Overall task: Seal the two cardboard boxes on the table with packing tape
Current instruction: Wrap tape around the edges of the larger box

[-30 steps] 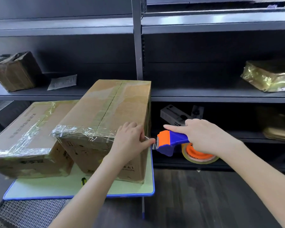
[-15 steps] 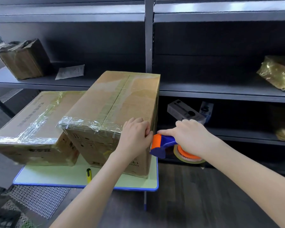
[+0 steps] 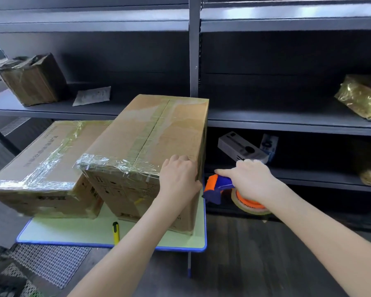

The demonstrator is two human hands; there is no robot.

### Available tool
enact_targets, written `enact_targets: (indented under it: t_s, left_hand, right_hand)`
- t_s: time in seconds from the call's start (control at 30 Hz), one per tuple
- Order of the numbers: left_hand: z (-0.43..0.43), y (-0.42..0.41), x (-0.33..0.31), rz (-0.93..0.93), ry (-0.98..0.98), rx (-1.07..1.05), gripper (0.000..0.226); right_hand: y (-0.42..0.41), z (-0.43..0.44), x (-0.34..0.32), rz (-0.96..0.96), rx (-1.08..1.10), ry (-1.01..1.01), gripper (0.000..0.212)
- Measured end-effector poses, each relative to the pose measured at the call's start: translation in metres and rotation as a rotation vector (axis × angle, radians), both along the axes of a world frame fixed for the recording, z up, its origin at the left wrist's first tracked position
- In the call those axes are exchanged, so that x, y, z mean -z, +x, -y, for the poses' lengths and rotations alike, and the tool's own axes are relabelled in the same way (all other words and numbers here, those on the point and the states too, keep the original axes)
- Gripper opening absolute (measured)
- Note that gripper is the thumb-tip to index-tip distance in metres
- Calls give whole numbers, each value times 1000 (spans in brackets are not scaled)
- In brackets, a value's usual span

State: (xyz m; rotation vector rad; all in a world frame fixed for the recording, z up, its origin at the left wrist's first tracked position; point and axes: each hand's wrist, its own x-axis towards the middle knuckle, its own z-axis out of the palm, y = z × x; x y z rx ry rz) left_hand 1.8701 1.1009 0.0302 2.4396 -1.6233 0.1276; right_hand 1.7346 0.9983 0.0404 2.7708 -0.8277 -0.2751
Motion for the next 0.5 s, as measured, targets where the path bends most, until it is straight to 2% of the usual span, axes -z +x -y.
enact_targets:
  t_s: [0.03, 0.17, 0.27, 0.33, 0.4, 0.5]
  left_hand:
    - [-1, -4, 1, 50, 3, -28, 10]
    - [-8, -21, 8, 256, -67, -84, 30]
    - [-11, -25, 17, 300, -183, -96, 28]
    - [-12, -27, 16, 281, -185, -86, 27]
    - [-16, -24, 13, 231, -172, -33, 30]
    - [-33, -4, 12, -12, -260, 158, 30]
  right_hand:
    - [2, 0, -1, 36, 22, -25, 66]
    - [2, 3, -7, 108, 133, -61, 76]
    - [-1, 4, -20, 173, 213, -114, 88]
    - [-1, 3, -30, 263, 243, -171, 94]
    - [5, 1, -41, 461, 257, -208, 87]
    - [30, -6, -50, 651, 182, -208, 72]
